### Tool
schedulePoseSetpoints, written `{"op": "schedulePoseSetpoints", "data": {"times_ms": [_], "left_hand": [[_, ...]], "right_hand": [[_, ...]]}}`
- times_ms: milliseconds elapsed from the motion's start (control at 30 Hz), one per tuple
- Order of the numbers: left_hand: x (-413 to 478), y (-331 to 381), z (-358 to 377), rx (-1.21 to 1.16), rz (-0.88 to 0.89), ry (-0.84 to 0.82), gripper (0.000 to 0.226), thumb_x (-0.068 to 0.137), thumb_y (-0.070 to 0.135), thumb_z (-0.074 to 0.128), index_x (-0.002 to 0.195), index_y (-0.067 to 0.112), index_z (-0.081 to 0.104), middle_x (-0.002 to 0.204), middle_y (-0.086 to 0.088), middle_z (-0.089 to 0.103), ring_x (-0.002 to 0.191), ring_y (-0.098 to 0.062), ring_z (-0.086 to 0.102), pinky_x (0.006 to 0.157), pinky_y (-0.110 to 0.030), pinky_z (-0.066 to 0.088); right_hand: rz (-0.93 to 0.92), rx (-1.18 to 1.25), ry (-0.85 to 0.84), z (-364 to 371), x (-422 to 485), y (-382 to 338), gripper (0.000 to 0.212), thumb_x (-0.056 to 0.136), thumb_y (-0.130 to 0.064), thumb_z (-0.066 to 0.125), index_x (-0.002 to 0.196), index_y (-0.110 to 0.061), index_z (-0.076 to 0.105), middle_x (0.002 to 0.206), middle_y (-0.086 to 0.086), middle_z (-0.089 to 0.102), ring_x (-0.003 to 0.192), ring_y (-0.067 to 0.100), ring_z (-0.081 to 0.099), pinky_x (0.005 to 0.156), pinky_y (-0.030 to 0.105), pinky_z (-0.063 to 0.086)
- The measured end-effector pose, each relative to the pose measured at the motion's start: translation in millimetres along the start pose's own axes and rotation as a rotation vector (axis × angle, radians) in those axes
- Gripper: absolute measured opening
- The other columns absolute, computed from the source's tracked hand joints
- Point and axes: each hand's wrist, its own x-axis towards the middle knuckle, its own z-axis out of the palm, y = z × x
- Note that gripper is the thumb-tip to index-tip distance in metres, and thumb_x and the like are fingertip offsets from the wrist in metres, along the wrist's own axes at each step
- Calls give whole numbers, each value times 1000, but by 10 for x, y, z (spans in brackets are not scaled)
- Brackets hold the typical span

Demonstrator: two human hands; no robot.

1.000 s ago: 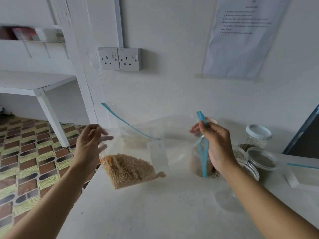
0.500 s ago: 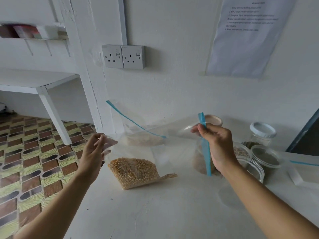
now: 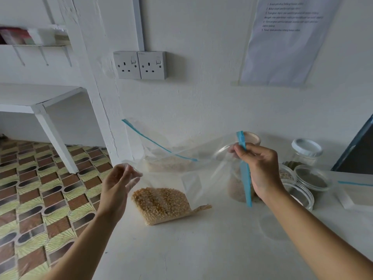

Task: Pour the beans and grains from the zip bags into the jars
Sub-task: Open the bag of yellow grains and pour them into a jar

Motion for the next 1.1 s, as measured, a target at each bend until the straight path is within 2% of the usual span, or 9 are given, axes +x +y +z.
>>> {"op": "schedulePoseSetpoints", "data": {"times_ms": [100, 233, 500, 733, 867, 967, 1100], "left_hand": [[1, 59, 23, -25, 3, 39, 15, 102, 20, 52, 93, 12, 61, 87, -5, 66, 96, -23, 66, 101, -50, 48], [-36, 272, 137, -24, 47, 63, 15, 97, 26, 55, 93, 16, 65, 89, -3, 68, 95, -20, 67, 96, -45, 51], [-59, 763, 533, 47, 139, 147, 17, 102, 25, 54, 92, 19, 66, 90, 1, 68, 89, -13, 68, 91, -40, 51], [-86, 1137, 937, 69, 211, 180, 19, 104, 23, 53, 88, 19, 62, 86, 2, 64, 78, -8, 68, 81, -36, 45], [-49, 1297, 1108, 85, 232, 197, 21, 103, 24, 56, 83, 20, 62, 77, 4, 66, 77, -10, 68, 77, -35, 44], [-34, 1398, 1218, 87, 237, 210, 22, 103, 22, 56, 82, 20, 62, 72, 7, 66, 76, -11, 67, 79, -35, 43], [-13, 1515, 1326, 83, 248, 199, 22, 103, 21, 57, 83, 19, 63, 69, 7, 66, 73, -11, 67, 77, -37, 42]], "right_hand": [[-29, -16, -30, -21, 4, -89, 12, 92, -9, 71, 97, -1, 78, 95, 10, 78, 99, 27, 73, 95, 42, 56], [-80, 19, -46, -93, 8, -250, 8, 92, -8, 70, 92, -5, 78, 94, 9, 78, 93, 28, 74, 81, 33, 56], [-68, 80, -110, -401, 52, -567, 12, 94, -16, 70, 96, -7, 78, 96, 13, 78, 96, 29, 74, 90, 57, 57], [-56, 210, -116, -607, 169, -877, 13, 94, -15, 69, 89, -10, 80, 98, 16, 77, 97, 33, 73, 94, 64, 53], [-54, 234, -95, -671, 232, -998, 16, 95, -20, 69, 85, -15, 81, 97, 13, 77, 96, 31, 73, 93, 57, 55], [-33, 249, -83, -707, 280, -1055, 19, 95, -24, 69, 82, -19, 81, 96, 9, 78, 94, 29, 73, 85, 48, 57], [-44, 268, -51, -743, 324, -1117, 16, 95, -24, 70, 85, -16, 80, 95, 8, 78, 94, 27, 73, 75, 38, 54]]}}
